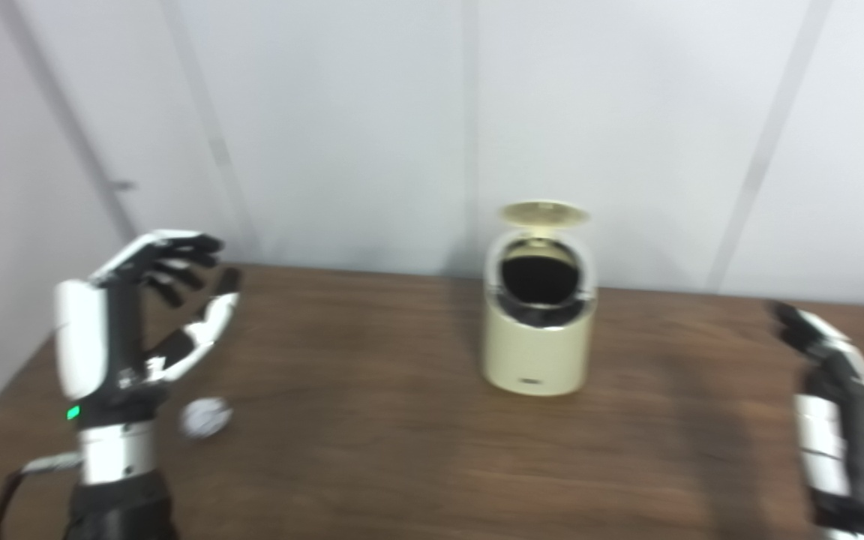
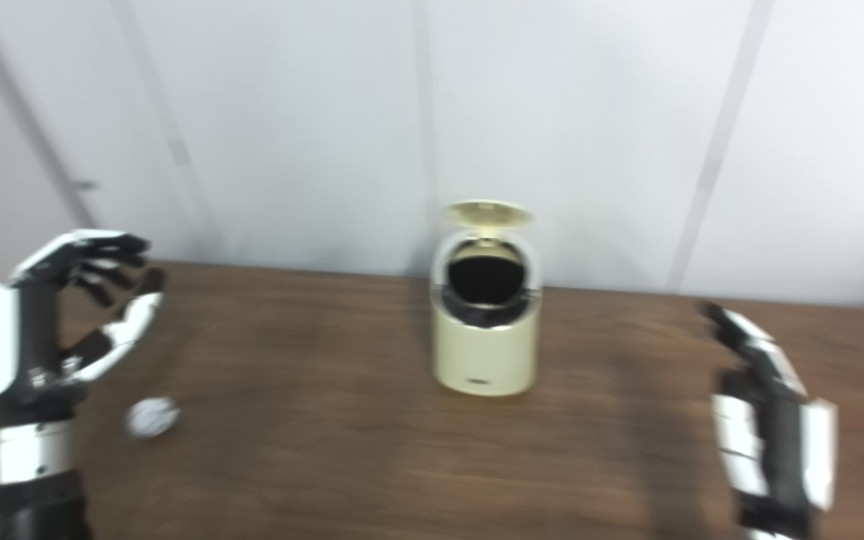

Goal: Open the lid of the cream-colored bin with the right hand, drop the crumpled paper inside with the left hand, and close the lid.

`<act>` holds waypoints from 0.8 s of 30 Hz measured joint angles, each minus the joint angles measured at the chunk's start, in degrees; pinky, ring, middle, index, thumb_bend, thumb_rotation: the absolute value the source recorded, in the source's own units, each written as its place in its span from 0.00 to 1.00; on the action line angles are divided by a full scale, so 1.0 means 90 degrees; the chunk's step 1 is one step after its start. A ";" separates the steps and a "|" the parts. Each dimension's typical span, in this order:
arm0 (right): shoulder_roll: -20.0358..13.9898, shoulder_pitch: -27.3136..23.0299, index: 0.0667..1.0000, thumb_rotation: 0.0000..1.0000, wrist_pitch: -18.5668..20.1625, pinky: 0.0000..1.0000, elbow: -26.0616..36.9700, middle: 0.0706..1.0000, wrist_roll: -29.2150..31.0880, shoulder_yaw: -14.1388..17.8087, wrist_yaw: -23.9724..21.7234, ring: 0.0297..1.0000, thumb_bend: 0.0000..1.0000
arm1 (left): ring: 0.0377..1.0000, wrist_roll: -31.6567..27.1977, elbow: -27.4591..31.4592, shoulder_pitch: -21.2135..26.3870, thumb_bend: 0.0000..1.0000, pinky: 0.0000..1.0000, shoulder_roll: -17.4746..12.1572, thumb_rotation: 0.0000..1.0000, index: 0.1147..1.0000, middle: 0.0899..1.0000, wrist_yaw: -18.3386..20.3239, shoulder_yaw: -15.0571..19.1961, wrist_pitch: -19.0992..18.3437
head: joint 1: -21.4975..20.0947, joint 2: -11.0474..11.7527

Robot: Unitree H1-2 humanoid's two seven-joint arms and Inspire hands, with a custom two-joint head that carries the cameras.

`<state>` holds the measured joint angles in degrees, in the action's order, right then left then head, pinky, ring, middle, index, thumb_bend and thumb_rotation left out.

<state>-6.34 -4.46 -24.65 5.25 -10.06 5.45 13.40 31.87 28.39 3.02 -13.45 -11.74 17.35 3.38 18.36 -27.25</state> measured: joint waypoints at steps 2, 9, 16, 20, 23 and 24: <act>-0.0032 -0.0052 0.70 0.91 0.0000 0.71 0.0000 0.76 0.0069 0.0024 -0.0012 0.78 0.14 | 0.52 0.0007 -0.0212 -0.0049 0.63 0.42 0.0002 0.25 0.53 0.54 -0.0168 0.0059 0.0045 | 0.0195 0.0029; -0.0095 -0.0267 0.68 0.81 0.0005 0.61 -0.0044 0.72 0.0178 0.0048 -0.0142 0.73 0.01 | 0.60 -0.0049 -0.1385 -0.0063 0.79 0.49 -0.0065 0.33 0.60 0.61 -0.0446 0.0095 0.0316 | 0.0879 0.0001; -0.0152 -0.0409 0.67 0.71 0.0010 0.61 -0.0251 0.71 0.0315 0.0178 -0.0214 0.72 0.02 | 0.67 0.0380 -0.1940 0.0002 0.98 0.57 -0.0180 0.38 0.67 0.69 -0.0506 -0.0025 0.0201 | 0.1251 -0.0039; -0.0188 -0.0489 0.67 0.70 -0.0002 0.60 -0.0392 0.71 0.0662 0.0180 -0.0370 0.72 0.05 | 0.75 0.0708 -0.2198 0.0018 1.00 0.64 -0.0443 0.44 0.74 0.78 -0.0444 -0.0177 -0.0001 | 0.1319 -0.0039; -0.0246 -0.0506 0.67 0.70 -0.0002 0.61 -0.0460 0.71 0.0756 0.0194 -0.0440 0.73 0.05 | 0.77 0.0902 -0.2211 0.0017 1.00 0.66 -0.0529 0.46 0.77 0.81 -0.0347 -0.0305 -0.0265 | 0.1378 -0.0039; -0.0262 -0.0509 0.67 0.70 -0.0003 0.61 -0.0460 0.71 0.0758 0.0198 -0.0447 0.73 0.05 | 0.77 0.0950 -0.2211 0.0015 1.00 0.66 -0.0543 0.46 0.78 0.82 -0.0310 -0.0349 -0.0351 | 0.1388 -0.0039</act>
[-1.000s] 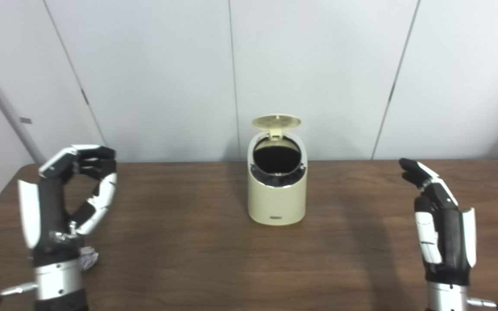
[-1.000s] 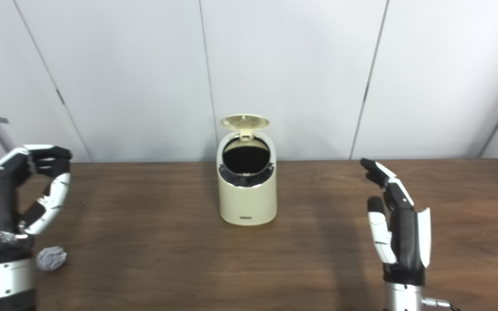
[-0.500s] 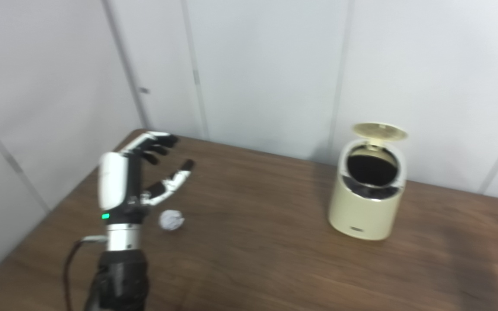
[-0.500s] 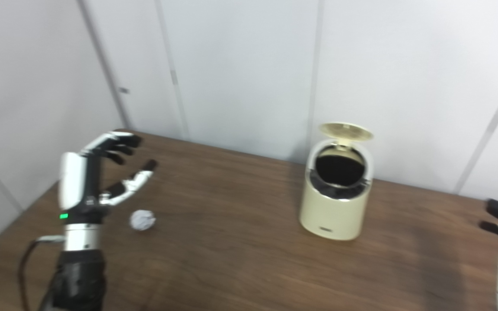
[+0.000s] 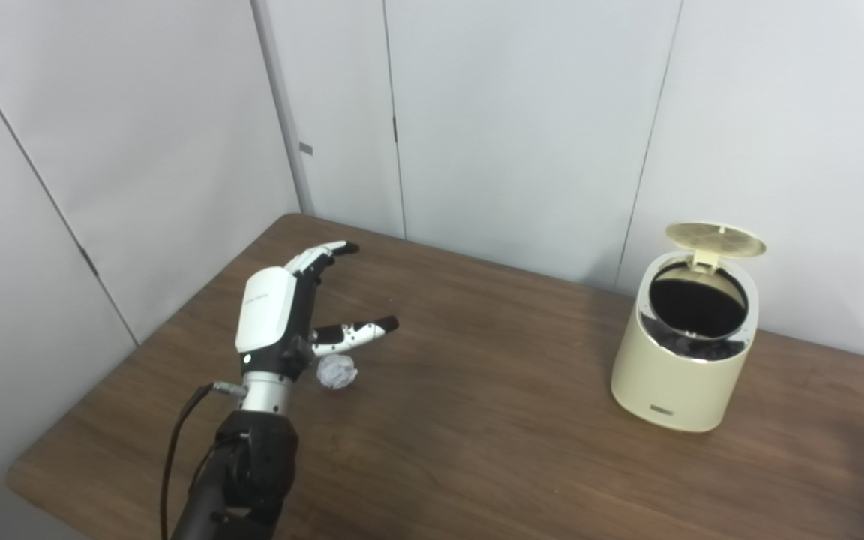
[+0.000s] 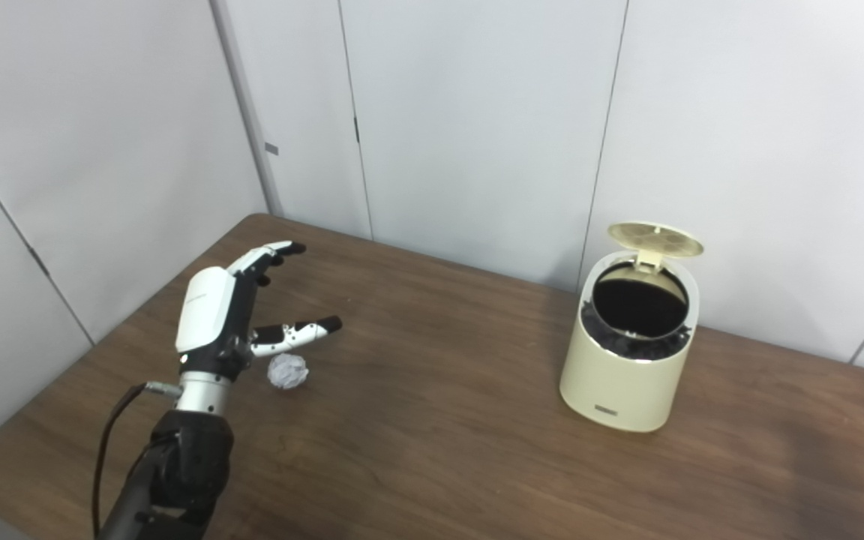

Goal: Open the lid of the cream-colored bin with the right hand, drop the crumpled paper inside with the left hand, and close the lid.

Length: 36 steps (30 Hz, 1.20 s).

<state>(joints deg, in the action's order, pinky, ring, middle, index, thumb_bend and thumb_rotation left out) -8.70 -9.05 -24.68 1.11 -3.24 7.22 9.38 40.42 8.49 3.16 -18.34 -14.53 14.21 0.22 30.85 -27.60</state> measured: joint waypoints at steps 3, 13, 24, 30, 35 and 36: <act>-0.0011 -0.0003 0.67 0.76 -0.0003 0.61 -0.0018 0.71 0.0007 0.0047 0.0005 0.72 0.05 | 0.78 0.0046 -0.0010 0.0000 1.00 0.67 -0.0020 0.45 0.79 0.82 0.0083 -0.0130 -0.0166 | 0.0000 0.0000; -0.0018 -0.0001 0.66 0.80 -0.0003 0.60 -0.0120 0.70 0.0051 0.0132 -0.0010 0.71 0.06 | 0.80 0.0115 -0.0405 -0.0165 1.00 0.70 -0.0124 0.46 0.80 0.83 -0.0006 -0.0332 -0.0137 | 0.0000 -0.0039; -0.0047 -0.0001 0.66 0.74 -0.0003 0.59 -0.0146 0.70 0.0076 0.0164 -0.0073 0.71 0.06 | 0.76 0.0205 -0.0797 -0.0700 1.00 0.64 -0.0132 0.35 0.75 0.77 -0.0472 -0.0419 -0.0041 | -0.0010 0.0000; -0.0048 -0.0001 0.66 0.74 -0.0003 0.58 -0.0147 0.70 0.0079 0.0168 -0.0136 0.71 0.06 | 0.76 0.0293 -0.0570 -0.0820 1.00 0.65 -0.0142 0.38 0.74 0.76 -0.0555 -0.0420 -0.0182 | 0.0020 -0.0010; -0.0051 -0.0001 0.67 0.75 -0.0004 0.58 -0.0148 0.70 0.0071 0.0206 -0.0140 0.71 0.06 | 0.73 0.0352 -0.0545 -0.0975 1.00 0.61 -0.0161 0.39 0.72 0.74 -0.0547 -0.0423 -0.0369 | 0.0029 -0.0019; -0.0051 -0.0001 0.67 0.75 -0.0003 0.58 -0.0147 0.70 0.0080 0.0209 -0.0143 0.71 0.06 | 0.73 0.0397 -0.0545 -0.0983 1.00 0.61 -0.0162 0.39 0.72 0.74 -0.0548 -0.0420 -0.0420 | 0.0029 -0.0020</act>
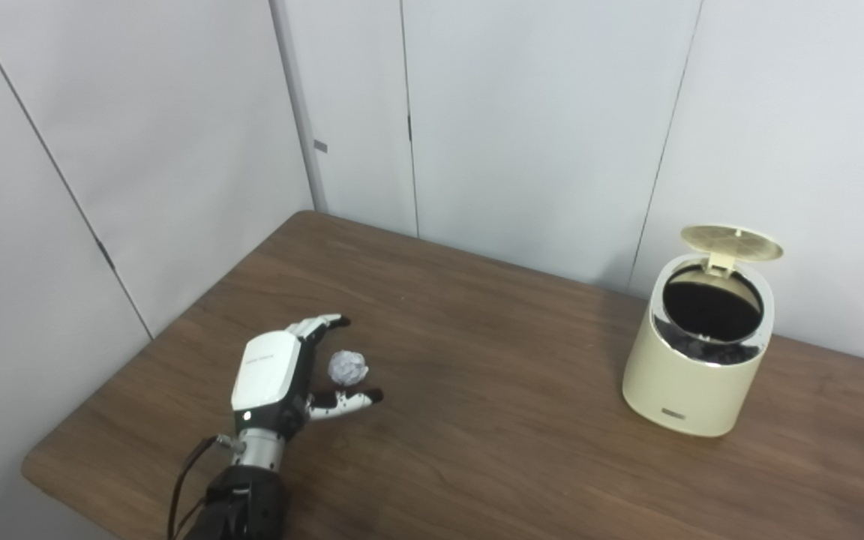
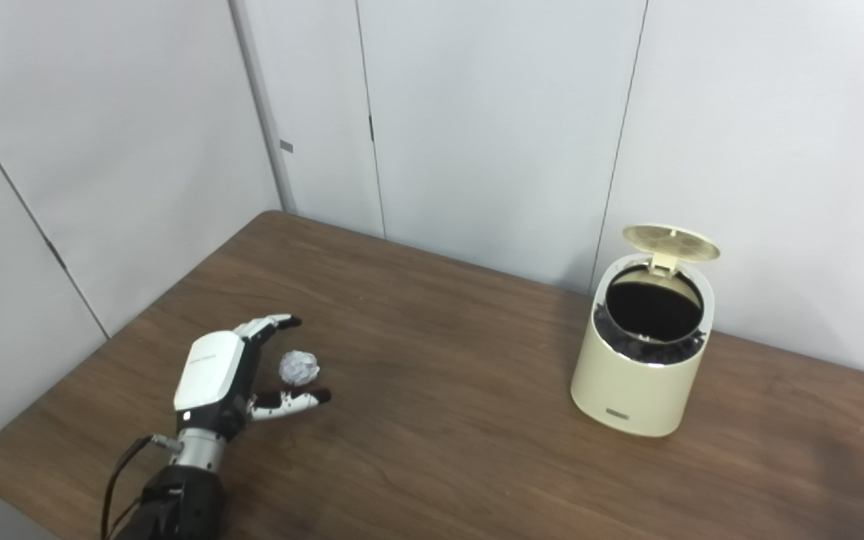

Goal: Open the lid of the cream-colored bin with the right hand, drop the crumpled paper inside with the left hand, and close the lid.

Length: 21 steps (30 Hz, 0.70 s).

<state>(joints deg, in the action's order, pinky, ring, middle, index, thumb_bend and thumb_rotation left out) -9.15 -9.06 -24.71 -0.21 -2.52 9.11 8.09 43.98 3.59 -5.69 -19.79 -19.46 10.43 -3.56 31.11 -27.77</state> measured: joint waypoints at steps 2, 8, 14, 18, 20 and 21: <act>0.0001 0.0000 0.67 0.74 0.0000 0.58 0.0000 0.70 0.0032 0.0000 -0.0021 0.71 0.06 | 0.70 0.0029 0.0000 -0.0026 1.00 0.59 -0.0007 0.40 0.71 0.72 0.0000 -0.0002 -0.0036 | 0.0000 0.0000; 0.0000 0.0008 0.67 0.74 0.0000 0.59 0.0004 0.70 0.0159 0.0017 -0.0102 0.71 0.04 | 0.66 0.0136 -0.0003 -0.0035 1.00 0.55 -0.0008 0.45 0.68 0.68 0.0008 -0.0089 -0.0092 | -0.0039 -0.0029; 0.0000 0.0037 0.66 0.72 0.0001 0.58 0.0017 0.69 0.0231 0.0088 -0.0130 0.71 0.07 | 0.65 0.0146 -0.0144 0.0032 1.00 0.55 -0.0098 0.44 0.67 0.68 0.0233 -0.0216 -0.0317 | -0.0049 -0.0049; 0.0000 0.0055 0.67 0.72 0.0001 0.58 0.0067 0.70 0.0213 0.0106 -0.0130 0.71 0.06 | 0.66 0.0138 -0.0186 0.0160 1.00 0.56 -0.0244 0.45 0.68 0.69 0.0432 -0.0282 -0.0524 | -0.0088 -0.0059; 0.0000 0.0072 0.67 0.72 0.0001 0.58 0.0104 0.70 0.0206 0.0107 -0.0133 0.71 0.04 | 0.66 0.0125 -0.0190 0.0251 1.00 0.56 -0.0270 0.44 0.68 0.69 0.0508 -0.0326 -0.0603 | -0.0117 -0.0078; 0.0000 0.0074 0.67 0.72 0.0001 0.58 0.0123 0.70 0.0205 0.0104 -0.0136 0.71 0.04 | 0.67 0.0116 -0.0205 0.0293 1.00 0.56 -0.0282 0.43 0.68 0.70 0.0543 -0.0340 -0.0640 | -0.0117 -0.0078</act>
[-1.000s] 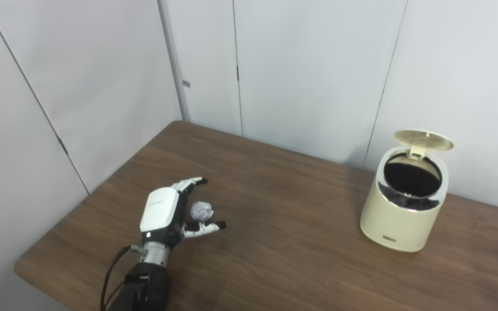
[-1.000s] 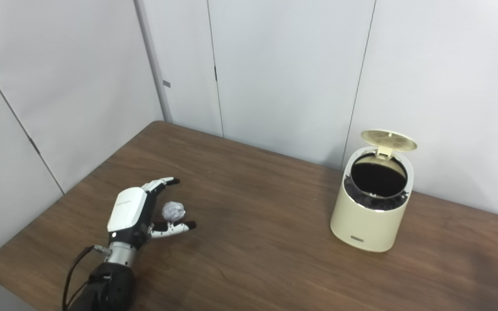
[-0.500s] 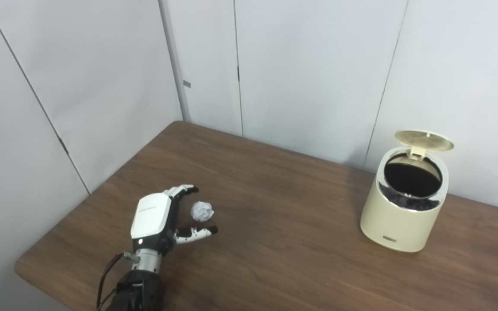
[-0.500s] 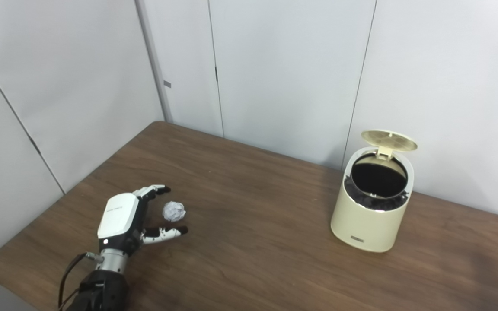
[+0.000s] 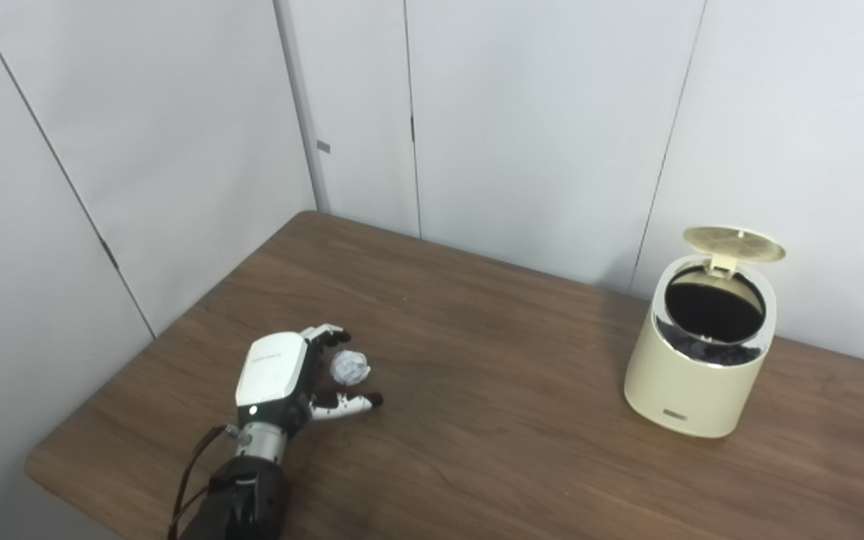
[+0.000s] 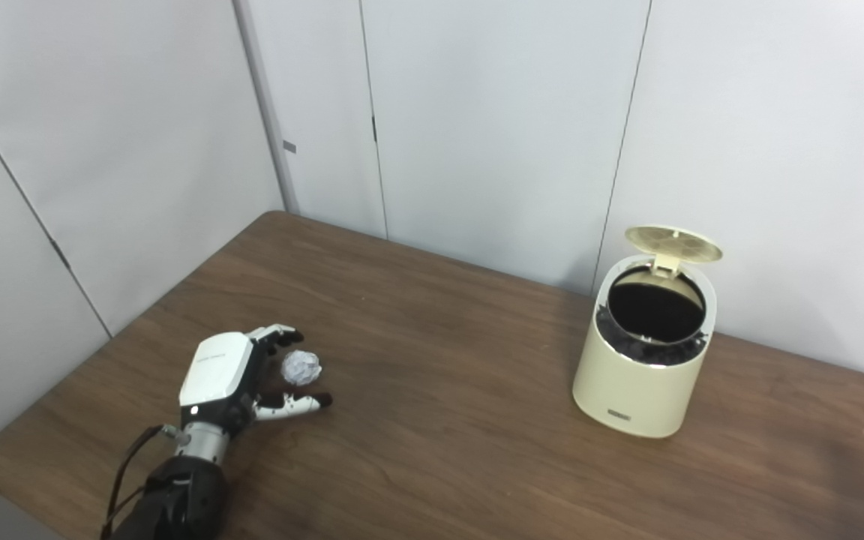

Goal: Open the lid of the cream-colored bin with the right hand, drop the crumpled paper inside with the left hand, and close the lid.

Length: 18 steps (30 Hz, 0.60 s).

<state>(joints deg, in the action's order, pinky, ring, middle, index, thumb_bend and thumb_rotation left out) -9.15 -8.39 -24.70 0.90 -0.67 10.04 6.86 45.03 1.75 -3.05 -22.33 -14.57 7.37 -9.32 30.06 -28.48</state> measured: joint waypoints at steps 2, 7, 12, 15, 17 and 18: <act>0.0000 0.0013 0.67 0.71 0.0000 0.58 0.0048 0.70 0.0008 0.0000 -0.0012 0.71 0.05 | 0.67 -0.0031 -0.0012 0.0060 1.00 0.57 -0.0037 0.43 0.69 0.70 0.0114 -0.0012 -0.0096 | -0.0039 0.0000; 0.0005 0.0078 0.66 0.71 0.0023 0.58 0.0175 0.70 -0.0033 -0.0002 -0.0014 0.71 0.06 | 0.68 -0.0122 -0.0173 0.0254 1.00 0.59 -0.0155 0.41 0.71 0.71 0.0295 -0.0079 -0.0213 | -0.0146 -0.0010; 0.0018 0.0156 0.66 0.70 0.0057 0.58 0.0311 0.69 -0.0041 0.0000 -0.0012 0.71 0.06 | 0.67 -0.0125 -0.0243 0.0385 0.98 0.58 -0.0274 0.42 0.70 0.70 0.0431 -0.0203 -0.0349 | -0.0205 -0.0039; 0.0025 0.0174 0.66 0.69 0.0073 0.57 0.0321 0.70 -0.0039 -0.0015 -0.0013 0.71 0.04 | 0.66 -0.0089 -0.0252 0.0411 0.98 0.57 -0.0347 0.41 0.69 0.70 0.0454 -0.0327 -0.0397 | -0.0225 -0.0039; 0.0031 0.0173 0.66 0.69 0.0097 0.57 0.0363 0.69 -0.0039 -0.0016 -0.0013 0.71 0.04 | 0.66 -0.0071 -0.0252 0.0439 0.99 0.57 -0.0366 0.40 0.70 0.70 0.0468 -0.0393 -0.0481 | -0.0225 -0.0058; 0.0035 0.0172 0.66 0.69 0.0125 0.57 0.0388 0.69 -0.0044 -0.0015 -0.0013 0.71 0.05 | 0.66 -0.0068 -0.0251 0.0452 0.99 0.57 -0.0366 0.41 0.70 0.70 0.0476 -0.0410 -0.0516 | -0.0225 -0.0068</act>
<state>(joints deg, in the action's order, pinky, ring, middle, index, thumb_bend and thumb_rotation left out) -8.83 -6.84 -23.58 4.39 -1.07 9.91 6.75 44.41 -0.51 1.02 -25.63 -10.29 3.68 -13.97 28.04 -29.09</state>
